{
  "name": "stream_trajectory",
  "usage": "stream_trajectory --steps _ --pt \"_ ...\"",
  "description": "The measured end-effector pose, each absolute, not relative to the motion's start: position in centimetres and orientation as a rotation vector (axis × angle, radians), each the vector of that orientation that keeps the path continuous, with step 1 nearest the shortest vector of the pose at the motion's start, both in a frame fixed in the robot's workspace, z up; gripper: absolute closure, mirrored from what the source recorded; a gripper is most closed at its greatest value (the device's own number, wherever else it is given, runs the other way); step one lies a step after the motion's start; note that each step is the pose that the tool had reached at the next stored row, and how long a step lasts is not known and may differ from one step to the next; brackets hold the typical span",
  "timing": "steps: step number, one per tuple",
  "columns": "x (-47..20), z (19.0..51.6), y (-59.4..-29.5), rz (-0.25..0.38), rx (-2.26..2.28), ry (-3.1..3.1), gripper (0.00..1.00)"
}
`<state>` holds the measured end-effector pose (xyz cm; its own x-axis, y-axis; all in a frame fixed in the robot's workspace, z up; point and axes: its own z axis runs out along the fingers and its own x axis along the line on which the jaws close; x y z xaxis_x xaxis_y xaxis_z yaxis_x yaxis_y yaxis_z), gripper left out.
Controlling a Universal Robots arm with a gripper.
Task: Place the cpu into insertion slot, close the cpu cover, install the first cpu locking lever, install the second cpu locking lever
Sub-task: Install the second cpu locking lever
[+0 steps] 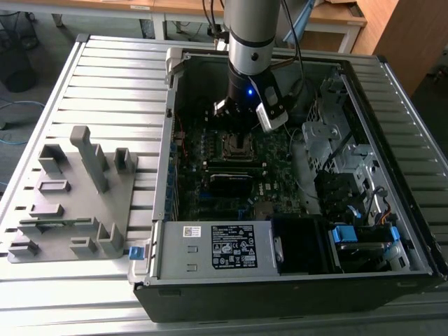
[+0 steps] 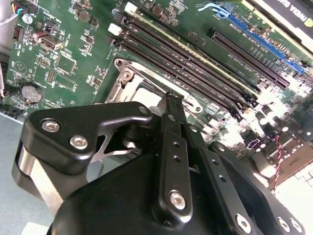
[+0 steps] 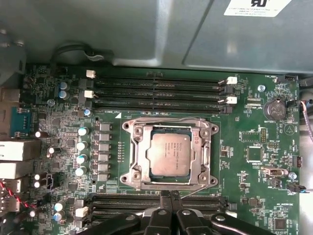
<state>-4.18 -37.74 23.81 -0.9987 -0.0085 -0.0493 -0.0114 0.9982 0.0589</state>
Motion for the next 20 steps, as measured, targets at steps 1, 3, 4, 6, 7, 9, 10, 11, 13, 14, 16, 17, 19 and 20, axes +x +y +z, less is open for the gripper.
stream_trajectory --steps 1,3,4,6,7,9,10,11,13,14,16,17,19,20 --pt "-4.2 23.8 -37.7 0.092 -0.016 3.091 0.89" --pt "-4.4 23.8 -37.8 0.091 -0.016 3.091 0.89" --pt "-4.5 23.8 -37.8 0.091 -0.016 3.091 0.89" --pt "-4.6 23.7 -37.8 0.092 -0.016 3.091 0.89" --pt "-4.7 23.7 -37.8 0.092 -0.016 3.091 0.89" --pt "-4.9 23.6 -37.8 0.091 -0.016 3.091 0.89" --pt "-5.0 23.5 -37.8 0.091 -0.016 3.091 0.89" --pt "-5.1 23.4 -37.8 0.091 -0.016 3.091 0.89" --pt "-5.3 23.2 -37.8 0.091 -0.015 3.091 0.89" --pt "-5.4 23.0 -37.8 0.091 -0.016 3.091 0.89" --pt "-5.6 22.8 -37.8 0.091 -0.016 3.091 0.89" --pt "-5.7 22.6 -37.9 0.091 -0.016 3.091 0.89" --pt "-5.9 22.4 -37.9 0.091 -0.016 3.091 0.89" --pt "-6.0 22.3 -37.9 0.091 -0.016 3.091 0.89"
